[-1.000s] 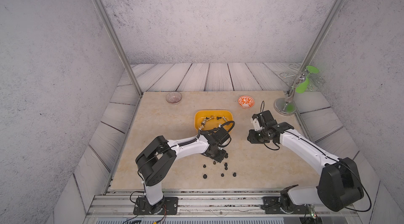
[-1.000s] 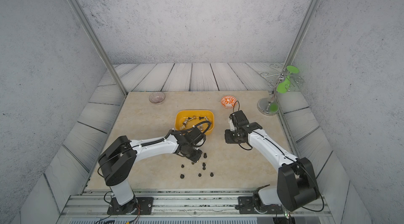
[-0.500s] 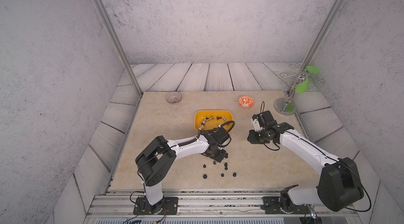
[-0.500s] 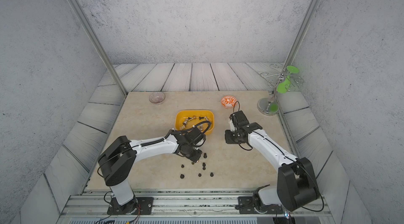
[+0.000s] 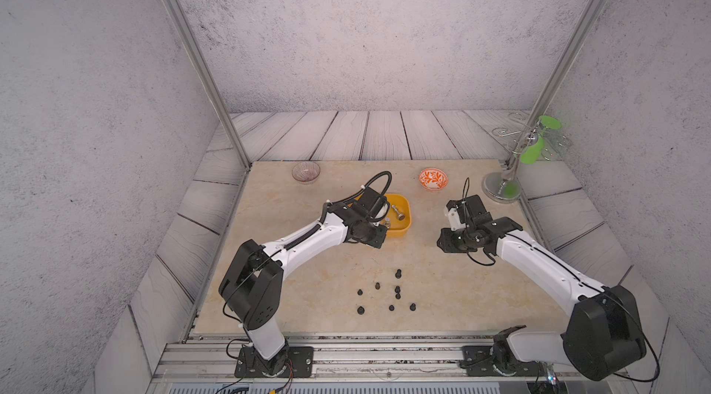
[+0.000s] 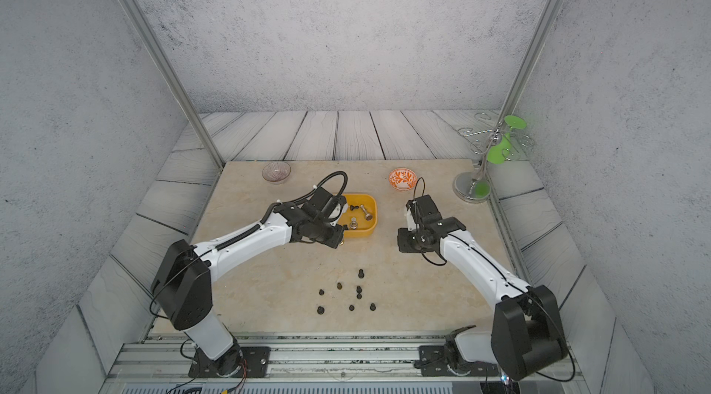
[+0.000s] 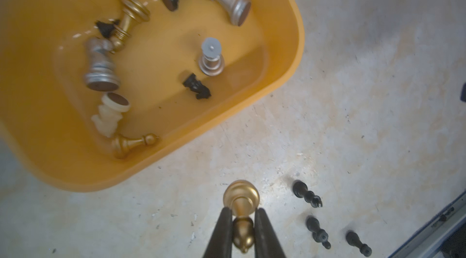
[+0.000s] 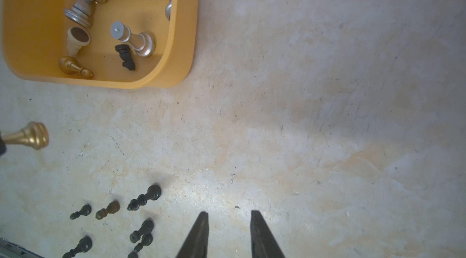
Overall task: Put the chess pieces into the storage box
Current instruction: Pick up the chess piece at the center of the board, then place the chess piece in the storage box.
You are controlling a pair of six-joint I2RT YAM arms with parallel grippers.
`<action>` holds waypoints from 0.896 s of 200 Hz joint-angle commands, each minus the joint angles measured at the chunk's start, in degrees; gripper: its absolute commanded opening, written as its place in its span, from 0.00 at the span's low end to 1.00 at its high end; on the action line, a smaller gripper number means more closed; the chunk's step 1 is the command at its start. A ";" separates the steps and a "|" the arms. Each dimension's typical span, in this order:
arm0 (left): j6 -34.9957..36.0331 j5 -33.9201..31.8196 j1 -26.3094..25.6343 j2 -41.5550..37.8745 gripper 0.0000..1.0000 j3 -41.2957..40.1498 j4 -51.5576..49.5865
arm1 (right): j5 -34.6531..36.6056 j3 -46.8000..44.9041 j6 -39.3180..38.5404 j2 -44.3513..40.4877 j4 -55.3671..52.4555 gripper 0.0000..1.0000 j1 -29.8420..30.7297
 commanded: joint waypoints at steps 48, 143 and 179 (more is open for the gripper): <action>4.59 0.02 8.81 7.79 0.15 9.79 1.35 | 0.07 -1.72 0.85 -3.96 -1.38 0.31 -0.49; 4.28 3.18 9.60 22.32 0.15 23.25 1.94 | 0.17 -3.65 1.48 -6.65 -2.27 0.31 -0.64; 3.31 5.61 9.77 27.37 0.17 25.82 3.19 | 0.25 -3.57 1.58 -7.66 -2.90 0.31 -0.69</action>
